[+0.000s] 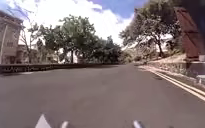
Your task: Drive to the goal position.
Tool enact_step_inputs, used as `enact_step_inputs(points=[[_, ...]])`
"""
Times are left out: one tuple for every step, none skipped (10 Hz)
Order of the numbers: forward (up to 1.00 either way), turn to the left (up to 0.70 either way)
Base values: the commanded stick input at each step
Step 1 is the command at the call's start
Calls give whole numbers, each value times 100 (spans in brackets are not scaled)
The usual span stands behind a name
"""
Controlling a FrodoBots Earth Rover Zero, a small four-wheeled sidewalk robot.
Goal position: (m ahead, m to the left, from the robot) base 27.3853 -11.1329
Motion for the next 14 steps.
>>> enact_step_inputs(points=[[70, -1], [70, 0], [70, 0], [70, 0], [70, 0], [70, 0], [70, 0], [70, 0], [70, 0], [70, 0], [70, -23], [70, -28], [70, -28], [70, -28]])
